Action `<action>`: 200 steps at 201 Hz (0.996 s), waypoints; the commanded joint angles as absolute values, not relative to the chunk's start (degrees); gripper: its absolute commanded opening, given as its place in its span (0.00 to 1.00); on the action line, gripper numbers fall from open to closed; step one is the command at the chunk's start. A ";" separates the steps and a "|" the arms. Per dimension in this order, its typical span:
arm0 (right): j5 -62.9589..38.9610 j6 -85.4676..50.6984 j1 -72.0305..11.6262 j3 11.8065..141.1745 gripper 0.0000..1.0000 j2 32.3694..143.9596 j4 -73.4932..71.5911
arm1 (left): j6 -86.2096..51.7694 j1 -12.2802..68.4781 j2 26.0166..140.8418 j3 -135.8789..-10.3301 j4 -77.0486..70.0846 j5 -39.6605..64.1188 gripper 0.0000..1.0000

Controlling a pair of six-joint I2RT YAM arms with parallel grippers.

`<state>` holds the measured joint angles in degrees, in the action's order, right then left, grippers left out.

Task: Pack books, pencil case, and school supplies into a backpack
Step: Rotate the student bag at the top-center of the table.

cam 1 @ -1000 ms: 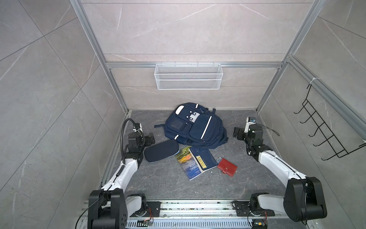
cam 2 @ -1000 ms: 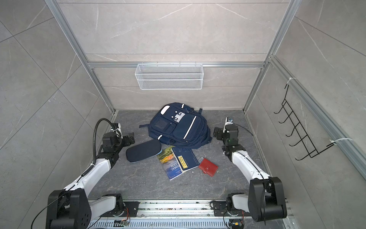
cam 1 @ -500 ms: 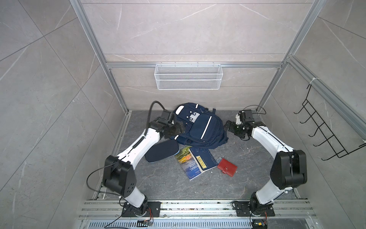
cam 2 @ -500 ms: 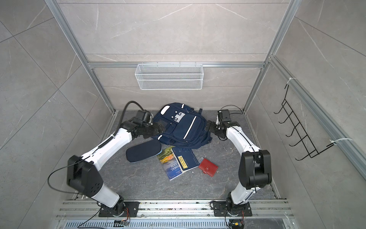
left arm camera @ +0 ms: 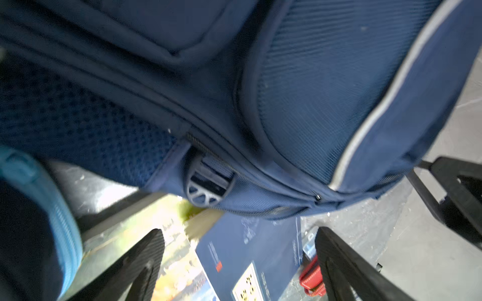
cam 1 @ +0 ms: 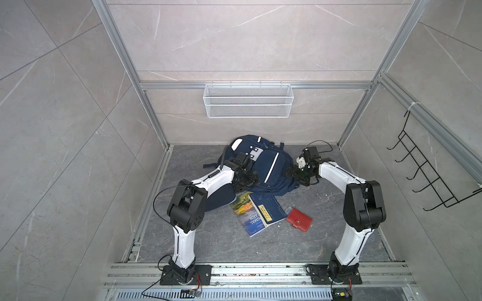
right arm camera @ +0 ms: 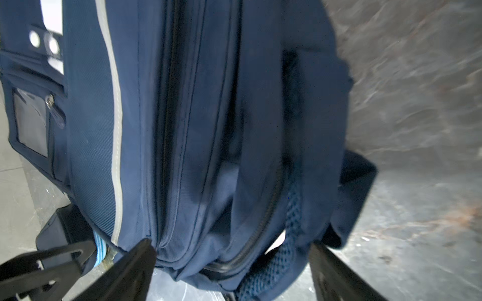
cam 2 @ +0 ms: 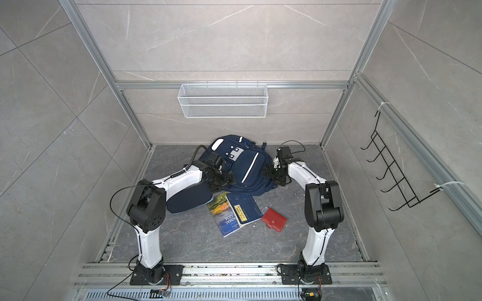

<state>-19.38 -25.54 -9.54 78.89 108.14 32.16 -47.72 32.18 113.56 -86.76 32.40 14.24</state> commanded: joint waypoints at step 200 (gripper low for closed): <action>-24.75 -27.31 -8.64 86.83 0.99 107.12 38.96 | -27.61 31.71 103.60 -92.17 49.95 -1.85 0.89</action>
